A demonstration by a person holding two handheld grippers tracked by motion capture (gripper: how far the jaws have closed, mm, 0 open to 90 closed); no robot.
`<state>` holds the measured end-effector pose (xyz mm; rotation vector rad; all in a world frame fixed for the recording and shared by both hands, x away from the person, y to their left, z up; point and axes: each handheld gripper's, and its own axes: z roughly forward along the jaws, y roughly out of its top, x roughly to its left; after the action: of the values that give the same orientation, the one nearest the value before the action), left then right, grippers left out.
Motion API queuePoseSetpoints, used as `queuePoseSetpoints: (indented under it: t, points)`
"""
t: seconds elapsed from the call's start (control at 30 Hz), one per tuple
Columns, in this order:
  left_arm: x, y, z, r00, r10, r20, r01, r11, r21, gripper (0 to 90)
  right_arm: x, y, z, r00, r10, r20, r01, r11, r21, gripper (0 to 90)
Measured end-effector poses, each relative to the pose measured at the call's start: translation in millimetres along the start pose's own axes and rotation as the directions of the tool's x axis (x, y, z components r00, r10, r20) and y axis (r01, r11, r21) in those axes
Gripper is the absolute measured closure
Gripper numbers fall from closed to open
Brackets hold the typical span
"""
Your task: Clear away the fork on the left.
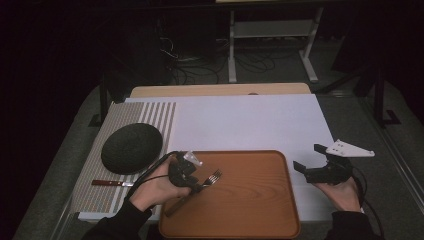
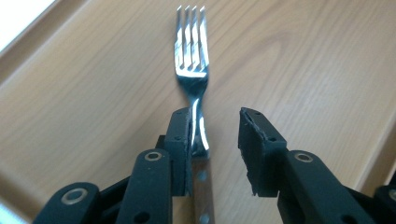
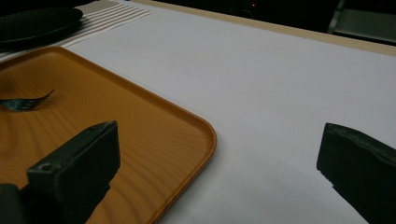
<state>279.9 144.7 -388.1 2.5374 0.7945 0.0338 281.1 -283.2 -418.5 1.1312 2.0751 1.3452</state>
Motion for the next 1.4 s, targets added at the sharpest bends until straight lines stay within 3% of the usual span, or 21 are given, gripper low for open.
queuePoseSetpoints:
  t: [0.33,0.43,0.6,0.87,1.03,1.4]
  points:
    - [-9.3,4.4,15.7,0.9918,0.112,0.062,-0.109,0.9929,-0.048,89.0,-0.2,-0.5,-0.9,1.0000,0.002,0.002,-0.002,1.000,0.000,0.0]
    - [-10.6,2.7,19.6,0.9889,0.136,0.060,-0.132,0.9891,-0.065,89.3,-0.1,-0.6,-1.2,1.0000,0.001,0.003,-0.001,1.000,0.001,0.0]
    - [-10.3,-4.2,28.7,0.9848,0.147,0.092,-0.139,0.9863,-0.089,89.3,0.0,-0.9,-1.3,1.0000,-0.001,0.005,0.001,1.000,0.003,0.0]
    - [-8.7,-11.1,34.4,0.9843,0.156,0.083,-0.149,0.9848,-0.090,89.4,0.1,-0.9,-1.3,1.0000,-0.003,0.005,0.003,1.000,0.003,0.0]
    - [-7.9,-11.5,36.3,0.9799,0.182,0.082,-0.174,0.9806,-0.090,89.4,0.1,-0.9,-1.3,1.0000,-0.005,0.004,0.005,1.000,0.003,0.0]
    - [1.5,-14.9,40.4,0.9837,0.177,0.034,-0.172,0.9797,-0.102,89.4,0.2,-0.9,-1.0,1.0000,-0.007,0.004,0.007,1.000,0.007,0.0]
